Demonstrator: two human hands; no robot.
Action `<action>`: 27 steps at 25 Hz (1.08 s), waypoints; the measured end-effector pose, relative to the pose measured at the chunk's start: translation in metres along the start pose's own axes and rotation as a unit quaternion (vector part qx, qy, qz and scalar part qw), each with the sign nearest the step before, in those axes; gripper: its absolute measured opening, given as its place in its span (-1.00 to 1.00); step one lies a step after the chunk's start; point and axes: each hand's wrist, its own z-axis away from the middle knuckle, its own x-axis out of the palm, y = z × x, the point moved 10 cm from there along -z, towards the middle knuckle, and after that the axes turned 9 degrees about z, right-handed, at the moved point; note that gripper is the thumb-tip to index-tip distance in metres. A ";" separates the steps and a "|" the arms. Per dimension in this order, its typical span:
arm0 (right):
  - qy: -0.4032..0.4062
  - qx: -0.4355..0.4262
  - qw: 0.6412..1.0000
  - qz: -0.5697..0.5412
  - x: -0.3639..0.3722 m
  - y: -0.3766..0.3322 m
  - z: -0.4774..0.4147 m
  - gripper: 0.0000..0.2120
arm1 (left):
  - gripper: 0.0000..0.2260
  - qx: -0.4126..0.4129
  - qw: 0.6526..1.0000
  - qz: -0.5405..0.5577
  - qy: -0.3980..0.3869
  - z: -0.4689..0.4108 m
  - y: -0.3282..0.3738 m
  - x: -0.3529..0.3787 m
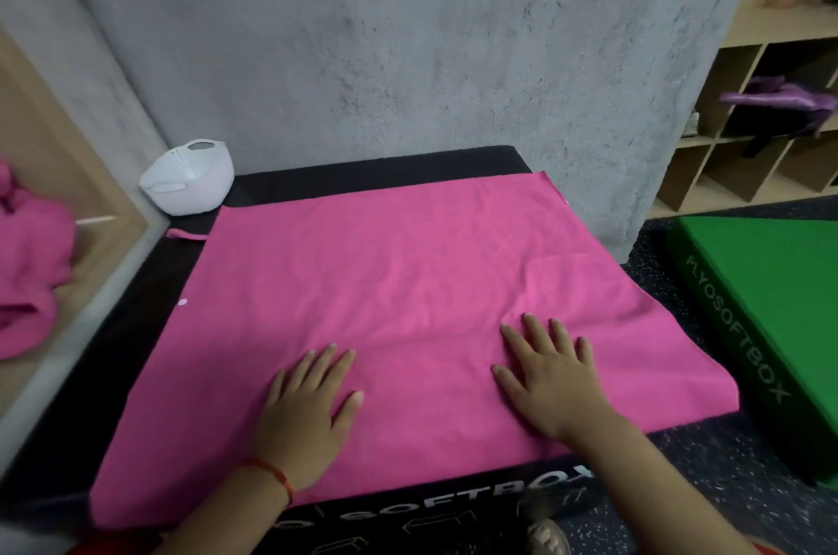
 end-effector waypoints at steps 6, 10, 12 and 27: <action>-0.015 -0.116 0.993 0.034 -0.012 -0.129 0.005 -0.04 | -0.34 -0.153 0.986 0.019 0.068 0.069 -0.152 -0.045; -0.023 -0.164 0.984 0.061 -0.016 -0.210 -0.001 -0.19 | -0.32 -0.238 0.964 0.066 0.096 0.117 -0.221 -0.057; -0.022 -0.173 0.983 0.064 -0.013 -0.247 0.006 -0.21 | -0.42 -0.257 0.949 0.122 0.132 0.139 -0.236 -0.064; 0.066 -0.044 0.997 -0.023 0.005 -0.136 0.043 -0.33 | -0.73 -0.359 0.755 0.514 0.192 0.184 -0.277 -0.028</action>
